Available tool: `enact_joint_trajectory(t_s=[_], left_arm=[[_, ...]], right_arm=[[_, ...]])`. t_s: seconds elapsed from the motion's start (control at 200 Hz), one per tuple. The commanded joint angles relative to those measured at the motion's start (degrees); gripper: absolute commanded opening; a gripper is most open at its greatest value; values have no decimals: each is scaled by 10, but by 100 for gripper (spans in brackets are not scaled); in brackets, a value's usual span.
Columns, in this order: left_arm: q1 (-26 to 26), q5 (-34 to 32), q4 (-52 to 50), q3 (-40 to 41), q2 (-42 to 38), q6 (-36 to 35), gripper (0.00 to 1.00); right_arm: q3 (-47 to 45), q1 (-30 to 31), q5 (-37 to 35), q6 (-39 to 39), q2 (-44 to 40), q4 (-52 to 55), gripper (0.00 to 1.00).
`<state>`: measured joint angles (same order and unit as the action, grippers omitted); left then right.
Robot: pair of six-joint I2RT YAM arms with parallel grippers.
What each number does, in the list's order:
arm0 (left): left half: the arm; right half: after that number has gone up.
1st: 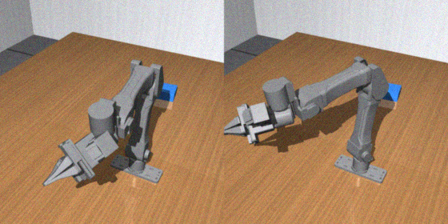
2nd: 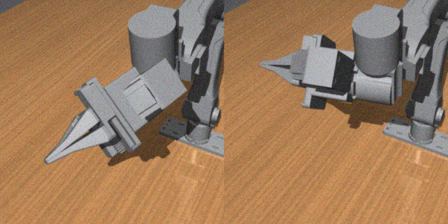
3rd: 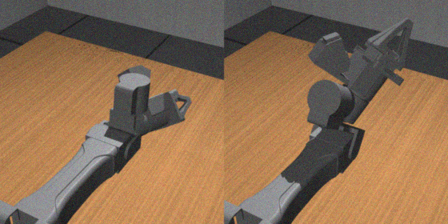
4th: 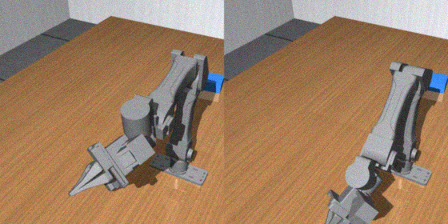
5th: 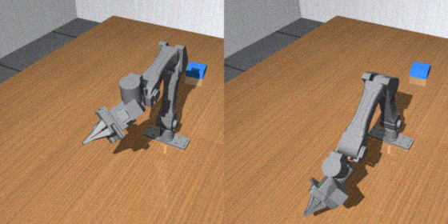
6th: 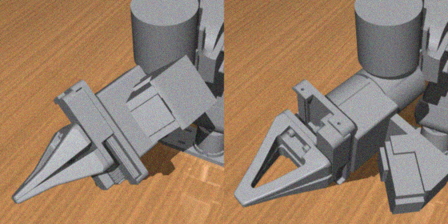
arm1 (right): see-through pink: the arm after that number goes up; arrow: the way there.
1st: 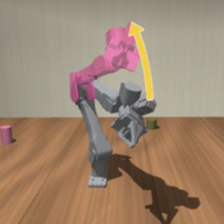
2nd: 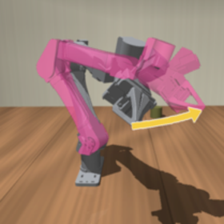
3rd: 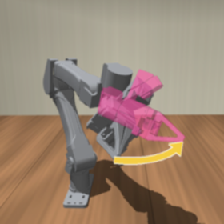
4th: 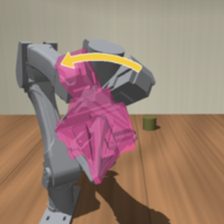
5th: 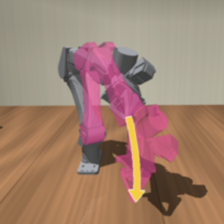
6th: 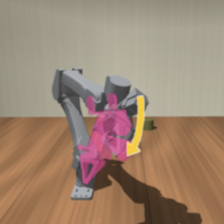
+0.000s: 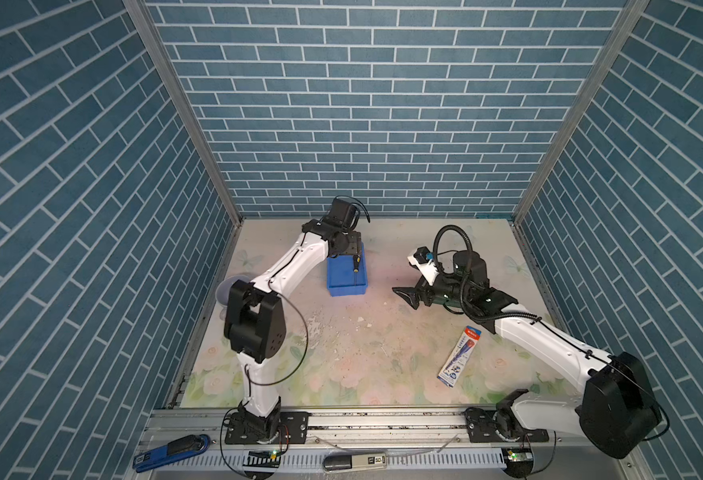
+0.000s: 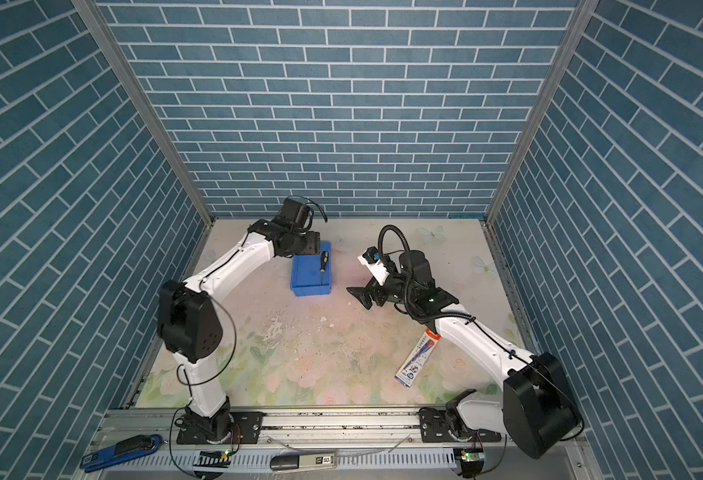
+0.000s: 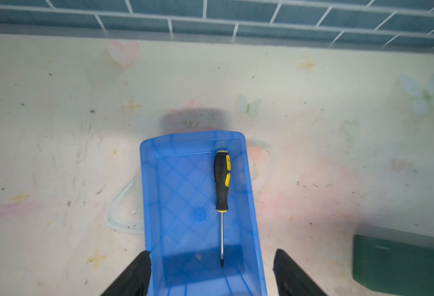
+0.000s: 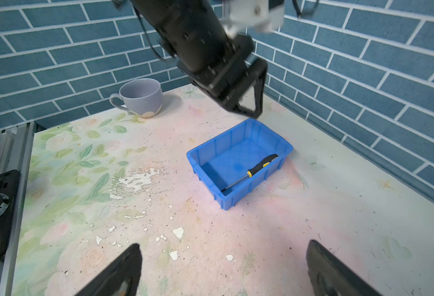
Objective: Put the screwdriver in the bin
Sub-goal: Place the screwdriver in the bin, then reset both arms
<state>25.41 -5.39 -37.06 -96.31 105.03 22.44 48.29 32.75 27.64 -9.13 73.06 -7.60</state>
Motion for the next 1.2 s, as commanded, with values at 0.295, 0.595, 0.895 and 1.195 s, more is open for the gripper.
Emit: enact_joint_trajectory(t_s=[0.295, 0.595, 0.895, 1.195], left_arm=[[1, -27, 208, 313, -314, -89, 100], [-12, -97, 342, 521, -495, -200, 100], [-54, -152, 607, 743, -543, -288, 100], [-157, -110, 666, 770, -443, -232, 100]], right_arm=[[-41, -1, -101, 0, -63, -58, 99], [-123, -38, -191, 57, -115, -121, 99], [-191, -116, -303, 85, -130, -186, 99], [-239, -190, -418, 73, -48, -289, 99]])
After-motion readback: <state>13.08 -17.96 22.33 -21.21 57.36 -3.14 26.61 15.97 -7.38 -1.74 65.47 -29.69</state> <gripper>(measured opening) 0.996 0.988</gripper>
